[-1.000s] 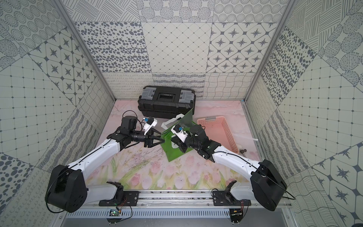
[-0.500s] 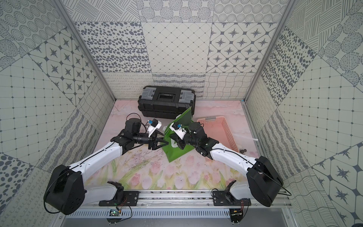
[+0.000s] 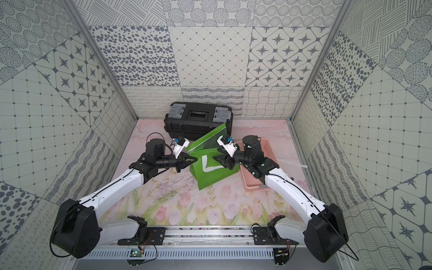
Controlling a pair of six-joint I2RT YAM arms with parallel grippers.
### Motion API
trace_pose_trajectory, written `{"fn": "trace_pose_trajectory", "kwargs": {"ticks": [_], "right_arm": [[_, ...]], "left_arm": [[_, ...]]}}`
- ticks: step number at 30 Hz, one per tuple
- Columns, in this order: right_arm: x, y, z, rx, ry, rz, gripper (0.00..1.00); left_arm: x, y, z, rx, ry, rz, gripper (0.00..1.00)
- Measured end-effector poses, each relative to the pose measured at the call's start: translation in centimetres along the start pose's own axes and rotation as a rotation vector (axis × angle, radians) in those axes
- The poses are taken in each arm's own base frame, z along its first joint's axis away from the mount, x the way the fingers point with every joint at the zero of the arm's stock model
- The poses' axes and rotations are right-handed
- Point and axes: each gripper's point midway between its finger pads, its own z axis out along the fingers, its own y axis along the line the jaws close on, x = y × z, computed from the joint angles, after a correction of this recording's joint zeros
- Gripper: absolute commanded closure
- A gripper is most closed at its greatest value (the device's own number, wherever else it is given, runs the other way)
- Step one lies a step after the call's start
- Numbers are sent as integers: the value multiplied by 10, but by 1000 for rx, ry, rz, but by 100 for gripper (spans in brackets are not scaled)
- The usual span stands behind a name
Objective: Place the ice pack in the delivery bag
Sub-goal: Close the delivery bag at the center of the board.
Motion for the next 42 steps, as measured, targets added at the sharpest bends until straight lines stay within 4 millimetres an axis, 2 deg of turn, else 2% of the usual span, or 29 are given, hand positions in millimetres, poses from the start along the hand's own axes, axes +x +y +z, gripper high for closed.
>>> {"fn": "trace_pose_trajectory", "kwargs": {"ticks": [3, 6, 8, 11, 14, 17, 19, 22, 25, 27, 30, 31, 33, 36, 42], "right_arm": [[-8, -11, -36, 18, -17, 1, 19], [1, -21, -56, 37, -6, 8, 6], [13, -27, -58, 39, 18, 14, 5], [37, -35, -41, -18, 74, 44, 7], [67, -48, -19, -67, 131, 99, 15], [77, -63, -1, -99, 144, 107, 34], [70, -77, 11, -115, 128, 83, 46], [55, -97, 26, -126, 91, 30, 60], [47, -107, 35, -144, 68, 0, 77], [44, -112, 41, -157, 58, -15, 82], [41, -122, 50, -171, 44, -31, 83], [41, -124, 53, -174, 40, -34, 79], [39, -131, 58, -175, 28, -45, 53], [36, -141, 65, -165, 8, -71, 30], [21, -156, 80, -172, -31, -104, 9]], "left_arm": [[-1, 9, -10, -8, 0, -21, 100], [-5, 14, -15, 4, 9, -24, 100], [-7, 19, -19, 13, 16, -27, 100], [-7, 27, -23, 29, 25, -33, 100], [-7, 35, -25, 48, 34, -36, 100], [-8, 41, -25, 73, 45, -36, 100], [-9, 44, -25, 90, 53, -32, 100], [-8, 48, -25, 105, 61, -26, 100], [-9, 50, -25, 119, 59, -10, 100], [-9, 52, -25, 124, 60, 1, 100], [-10, 55, -23, 131, 62, 18, 100], [-10, 55, -22, 134, 63, 21, 100], [-11, 58, -21, 138, 64, 31, 100], [-12, 59, -21, 143, 70, 40, 100], [-10, 61, -20, 154, 77, 58, 100]]}}
